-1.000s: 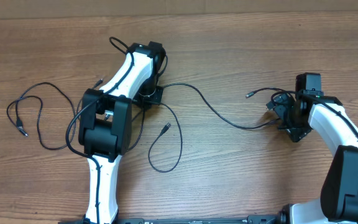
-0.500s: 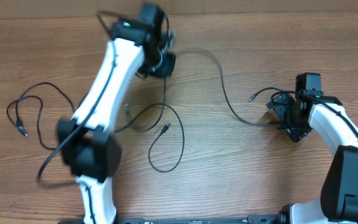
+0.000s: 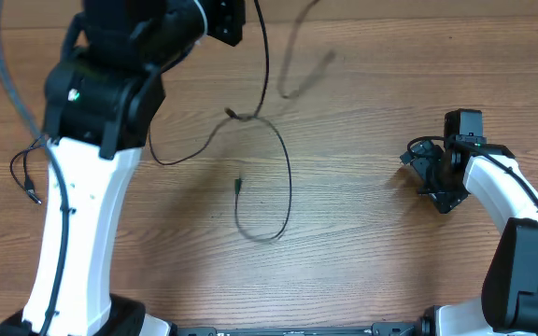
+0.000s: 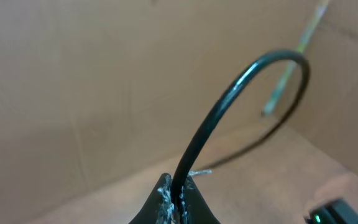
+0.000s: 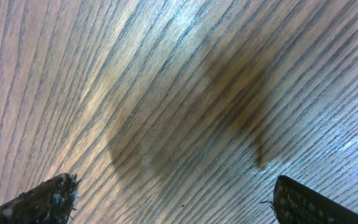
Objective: Untangle cables
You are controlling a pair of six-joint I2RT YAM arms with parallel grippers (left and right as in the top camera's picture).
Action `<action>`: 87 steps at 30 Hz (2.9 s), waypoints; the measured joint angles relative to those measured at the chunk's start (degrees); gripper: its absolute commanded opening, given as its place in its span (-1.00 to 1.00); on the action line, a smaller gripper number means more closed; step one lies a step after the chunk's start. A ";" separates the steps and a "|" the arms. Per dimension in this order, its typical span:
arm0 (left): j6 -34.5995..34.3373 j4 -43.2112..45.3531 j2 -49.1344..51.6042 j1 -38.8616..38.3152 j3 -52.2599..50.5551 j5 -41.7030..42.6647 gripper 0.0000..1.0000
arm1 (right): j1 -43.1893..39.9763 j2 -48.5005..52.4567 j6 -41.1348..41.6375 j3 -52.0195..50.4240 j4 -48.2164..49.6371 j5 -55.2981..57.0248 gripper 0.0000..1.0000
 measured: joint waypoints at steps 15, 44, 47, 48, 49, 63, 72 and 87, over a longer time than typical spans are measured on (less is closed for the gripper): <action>-11.61 -23.47 4.46 0.00 -0.07 -1.31 -0.92 | 0.00 0.00 -0.04 0.00 0.00 0.00 1.00; -36.17 -15.80 4.63 8.48 -0.13 16.96 -0.92 | 0.00 0.00 0.00 0.00 1.22 -3.65 1.00; -30.14 -12.09 4.04 10.27 -0.13 16.92 -0.91 | 0.00 0.02 -0.04 -0.04 0.61 -8.85 1.00; -28.68 -10.97 3.78 10.88 -0.13 16.94 -0.91 | 0.00 0.00 -0.15 -0.02 0.68 -10.60 1.00; -26.25 -9.14 3.21 11.89 -0.13 16.92 -0.92 | 0.00 0.00 -0.74 -0.04 0.85 -12.83 1.00; -7.65 3.74 -5.60 13.40 0.02 4.92 -0.91 | 0.33 0.02 -18.18 -0.04 5.14 -36.87 1.00; -9.53 -6.73 -2.23 13.42 0.07 -28.00 -0.91 | 5.49 0.00 -21.31 -0.04 6.29 -37.00 1.00; -12.04 -3.21 13.79 26.64 -0.07 -41.75 -0.91 | 10.93 0.00 -21.75 -0.04 10.03 -33.86 1.00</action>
